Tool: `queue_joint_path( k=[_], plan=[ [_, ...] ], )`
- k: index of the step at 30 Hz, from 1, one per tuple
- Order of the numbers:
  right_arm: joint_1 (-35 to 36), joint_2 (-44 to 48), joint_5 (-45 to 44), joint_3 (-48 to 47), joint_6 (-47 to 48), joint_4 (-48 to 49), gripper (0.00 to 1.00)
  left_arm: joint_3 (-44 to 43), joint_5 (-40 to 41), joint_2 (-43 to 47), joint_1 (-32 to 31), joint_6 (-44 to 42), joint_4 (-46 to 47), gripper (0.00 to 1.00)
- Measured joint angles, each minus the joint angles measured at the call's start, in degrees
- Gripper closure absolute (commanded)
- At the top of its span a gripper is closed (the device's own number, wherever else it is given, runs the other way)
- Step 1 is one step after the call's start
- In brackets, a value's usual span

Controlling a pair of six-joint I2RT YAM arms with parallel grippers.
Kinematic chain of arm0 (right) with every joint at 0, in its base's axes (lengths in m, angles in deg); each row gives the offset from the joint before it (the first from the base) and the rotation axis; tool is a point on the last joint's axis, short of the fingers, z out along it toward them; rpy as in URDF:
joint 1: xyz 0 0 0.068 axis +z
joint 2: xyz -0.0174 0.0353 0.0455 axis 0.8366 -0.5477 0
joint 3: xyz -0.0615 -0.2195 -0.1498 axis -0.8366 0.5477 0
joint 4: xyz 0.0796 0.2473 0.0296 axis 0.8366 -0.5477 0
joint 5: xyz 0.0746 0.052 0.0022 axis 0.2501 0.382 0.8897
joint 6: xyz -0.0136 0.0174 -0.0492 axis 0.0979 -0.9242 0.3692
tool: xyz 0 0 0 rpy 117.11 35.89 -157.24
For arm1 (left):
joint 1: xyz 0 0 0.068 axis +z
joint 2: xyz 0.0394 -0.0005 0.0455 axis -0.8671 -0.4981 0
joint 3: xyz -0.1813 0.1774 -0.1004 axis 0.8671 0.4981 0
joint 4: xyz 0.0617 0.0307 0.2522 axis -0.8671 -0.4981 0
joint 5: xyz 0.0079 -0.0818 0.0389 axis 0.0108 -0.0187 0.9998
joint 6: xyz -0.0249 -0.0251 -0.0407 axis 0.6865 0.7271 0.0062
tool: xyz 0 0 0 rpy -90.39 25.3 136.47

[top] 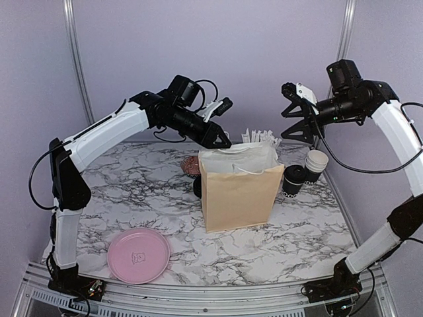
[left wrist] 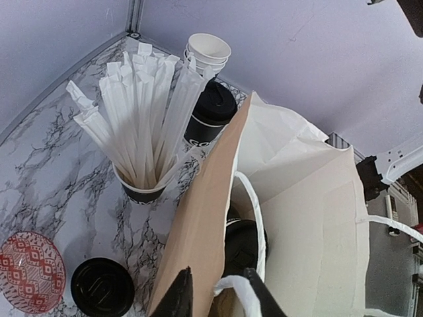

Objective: Pack the takeout coffee

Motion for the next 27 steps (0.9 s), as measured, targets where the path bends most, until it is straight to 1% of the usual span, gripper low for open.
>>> queue_joint_path(
  k=[11, 14, 17, 18, 22, 24, 27],
  plan=[
    [0.0, 0.0, -1.3, 0.0, 0.0, 0.4, 0.27, 0.0, 3.9, -0.1, -1.2, -1.4, -0.5, 0.76],
    [0.0, 0.0, -1.5, 0.0, 0.0, 0.6, 0.28, 0.0, 5.4, -0.1, -2.1, -2.3, -0.9, 0.82],
    [0.0, 0.0, -1.5, 0.3, 0.0, 1.0, 0.28, 0.0, 7.0, -0.3, -3.0, -3.3, -1.4, 0.98],
    [0.0, 0.0, -1.5, 0.4, 0.0, 1.0, 0.28, 0.0, 7.5, -0.3, -3.3, -3.5, -1.7, 1.00],
    [0.0, 0.0, -2.0, 0.4, 0.0, 1.3, 0.28, 0.0, 11.6, -0.2, -5.4, -6.3, -2.0, 1.00],
    [0.0, 0.0, -2.5, 0.4, -0.1, 1.6, 0.28, 0.1, 14.5, 0.3, -7.2, -8.0, -2.1, 1.00],
    [0.0, 0.3, -3.7, 1.3, -0.5, 2.5, 0.28, 2.6, 20.1, 2.8, -11.3, -10.8, -2.1, 1.00]
  ],
)
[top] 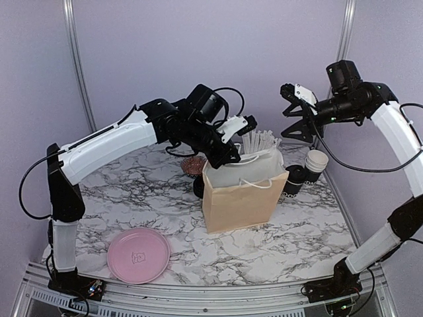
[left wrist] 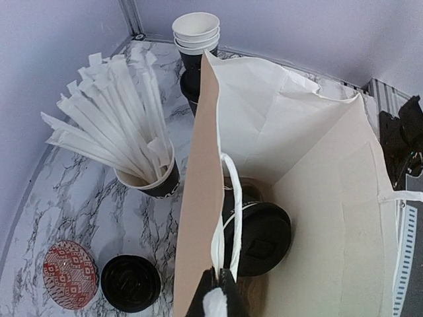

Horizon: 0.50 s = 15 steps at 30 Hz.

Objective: Pack the takeout coffee

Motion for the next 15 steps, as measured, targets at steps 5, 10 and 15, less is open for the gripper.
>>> queue_joint_path(
  k=[5, 10, 15],
  plan=[
    [-1.6, 1.4, -1.8, 4.4, -0.7, 1.9, 0.26, 6.8, 10.1, 7.3, -9.6, -4.0, -0.3, 1.00],
    [-7.8, 2.6, -1.7, 10.1, -1.2, 4.8, 0.27, 12.6, 16.3, 11.5, -17.8, -5.2, -0.9, 1.00],
    [-12.3, 2.4, -0.6, 13.4, -1.9, 6.7, 0.27, 15.8, 19.8, 12.0, -23.6, -4.8, -0.8, 1.00]
  ],
)
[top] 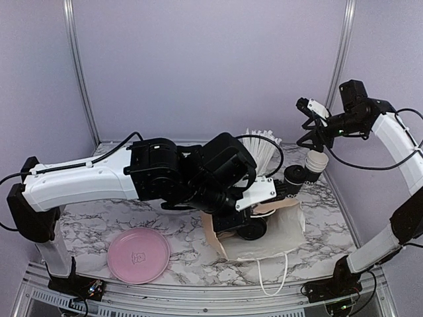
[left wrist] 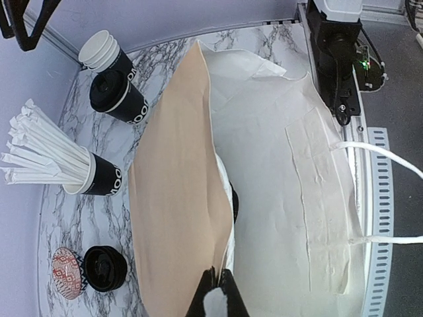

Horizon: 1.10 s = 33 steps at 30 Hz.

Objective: Pack the takeout coffee

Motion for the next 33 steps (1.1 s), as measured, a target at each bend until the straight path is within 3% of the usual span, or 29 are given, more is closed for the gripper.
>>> queue_joint_path(
  k=[8, 14, 19, 25, 33],
  plan=[
    [-0.5, 0.0, 2.4, 3.7, -0.3, 2.1, 0.27, 0.9, 3.8, 0.0, -6.6, 1.4, -0.1, 1.00],
    [-0.5, -0.1, 4.6, 2.0, -0.6, 0.7, 0.32, 0.9, 5.7, 0.0, -6.1, 1.4, 0.0, 1.00],
    [0.3, 0.3, 11.4, -6.8, 4.6, -8.8, 0.40, 0.9, 4.3, 0.0, -3.2, 1.5, 0.3, 1.00],
    [15.8, 8.0, 8.9, -5.2, 10.4, -15.4, 0.49, 1.5, 1.7, 0.0, 1.4, 1.5, 2.3, 1.00],
    [33.7, 10.2, -5.6, -4.5, 15.9, -18.4, 0.62, 1.5, -0.8, 0.0, 4.3, 2.3, 4.3, 1.00]
  ],
)
